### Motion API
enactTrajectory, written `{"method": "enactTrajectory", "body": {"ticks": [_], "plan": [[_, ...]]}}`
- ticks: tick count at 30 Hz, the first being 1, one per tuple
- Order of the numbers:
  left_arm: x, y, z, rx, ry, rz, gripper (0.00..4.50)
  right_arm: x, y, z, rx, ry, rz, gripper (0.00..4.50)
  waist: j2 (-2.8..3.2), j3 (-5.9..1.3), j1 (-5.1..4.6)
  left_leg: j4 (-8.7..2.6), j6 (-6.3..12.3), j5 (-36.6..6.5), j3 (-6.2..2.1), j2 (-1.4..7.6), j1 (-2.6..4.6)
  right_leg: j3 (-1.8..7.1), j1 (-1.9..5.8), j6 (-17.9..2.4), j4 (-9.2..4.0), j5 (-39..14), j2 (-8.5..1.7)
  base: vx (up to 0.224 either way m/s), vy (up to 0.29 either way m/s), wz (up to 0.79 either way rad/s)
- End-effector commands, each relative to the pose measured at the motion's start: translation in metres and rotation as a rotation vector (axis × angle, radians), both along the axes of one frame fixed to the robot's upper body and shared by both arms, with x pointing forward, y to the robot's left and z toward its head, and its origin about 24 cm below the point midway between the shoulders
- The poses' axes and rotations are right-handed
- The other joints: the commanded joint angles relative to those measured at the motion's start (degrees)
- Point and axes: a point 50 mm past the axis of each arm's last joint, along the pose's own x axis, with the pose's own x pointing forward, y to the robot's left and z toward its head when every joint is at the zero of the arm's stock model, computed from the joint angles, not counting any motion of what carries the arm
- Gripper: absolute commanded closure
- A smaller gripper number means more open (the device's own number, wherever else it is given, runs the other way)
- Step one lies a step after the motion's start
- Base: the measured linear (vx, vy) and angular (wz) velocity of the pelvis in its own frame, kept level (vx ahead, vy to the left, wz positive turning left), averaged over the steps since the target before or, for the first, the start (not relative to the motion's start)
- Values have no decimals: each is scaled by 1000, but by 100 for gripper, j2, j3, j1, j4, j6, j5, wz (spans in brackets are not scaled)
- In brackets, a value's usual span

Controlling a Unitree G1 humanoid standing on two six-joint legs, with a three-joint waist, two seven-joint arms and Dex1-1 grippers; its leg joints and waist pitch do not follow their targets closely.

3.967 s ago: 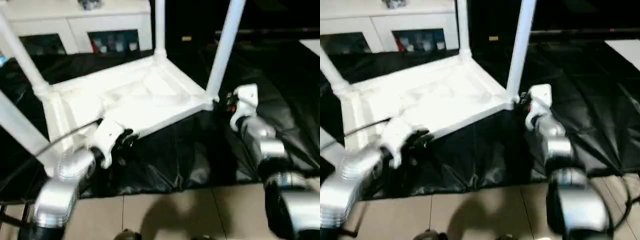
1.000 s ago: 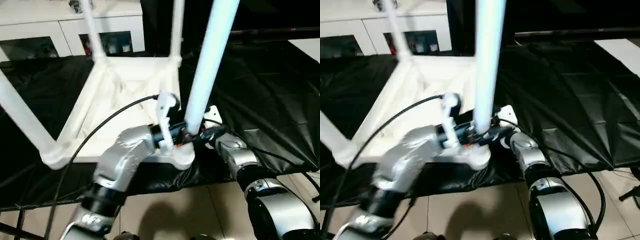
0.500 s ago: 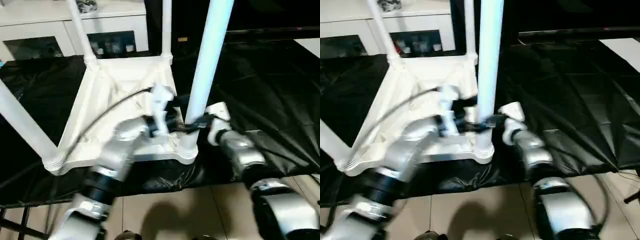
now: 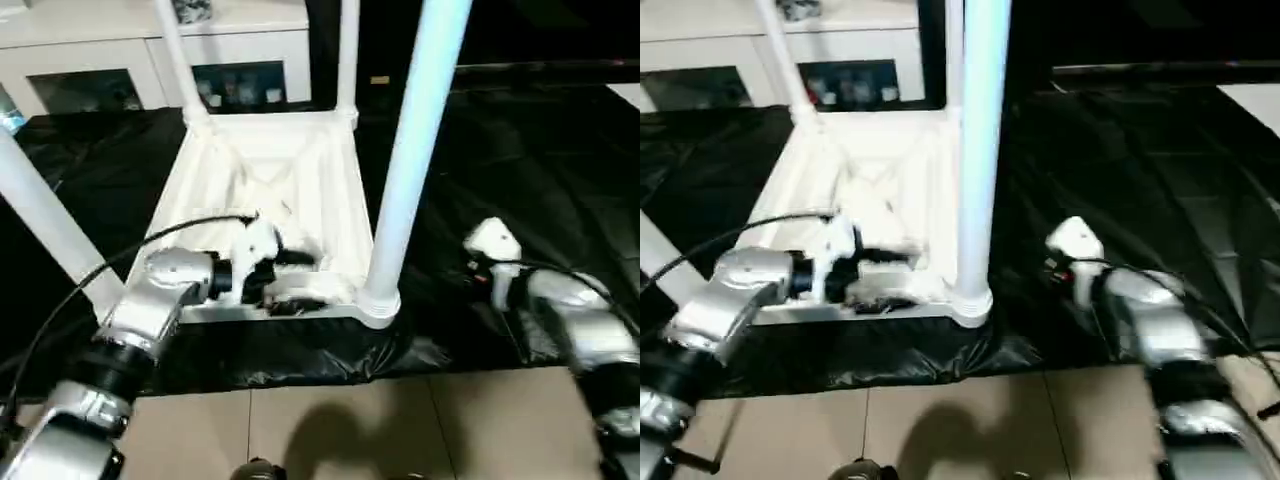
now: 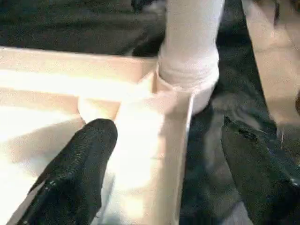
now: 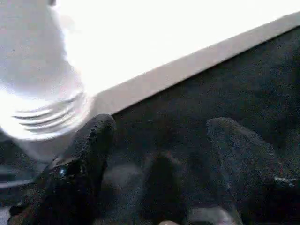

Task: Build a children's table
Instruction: Rotate leg to tighten

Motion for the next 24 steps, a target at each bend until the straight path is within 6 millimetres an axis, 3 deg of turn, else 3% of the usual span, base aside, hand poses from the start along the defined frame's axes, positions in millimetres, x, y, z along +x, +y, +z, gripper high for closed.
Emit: {"method": "enactTrajectory", "body": {"ticks": [1,3,5,6,7,8,24], "plan": [[2,-3,-2,52,4,-39,83,-5,3,9,11,24,66,54,-75,-413,43,-373,342,-1454,-124,258,116,232,272,-1237,-422,-1327,-316,0,0,0],[3,-5,-4,67,20,-49,112,-9,1,11,7,41,87,41,-45,-416,63,-370,327,-1443,-124,270,123,230,254,-1261,-422,-1337,-326,0,0,0],[3,-8,-8,77,44,-62,127,-15,-1,13,-8,65,115,17,-66,-409,72,-366,291,-1495,-120,255,122,227,265,-1275,-445,-1427,-328,0,0,0],[4,-8,-10,79,51,-65,129,-17,-2,14,-13,71,124,11,-34,-412,86,-364,277,-1494,-130,259,115,229,268,-1268,-439,-1454,-341,0,0,0],[5,-10,-13,90,57,-70,129,-21,-2,15,-21,83,131,11,-59,-409,82,-366,280,-1520,-128,253,116,224,270,-1230,-461,-1513,-332,0,0,0],[5,-10,-13,90,57,-70,158,-21,-2,15,-21,83,131,2,-38,-406,82,-365,284,-1528,-131,249,111,223,270,-1223,-464,-1524,-329,0,0,0],[12,-7,-20,96,138,-49,272,-30,3,17,-40,116,138,0,-24,-415,95,-370,256,-1578,-148,263,114,209,275,-1321,-461,-1360,-347,0,0,0]]}}
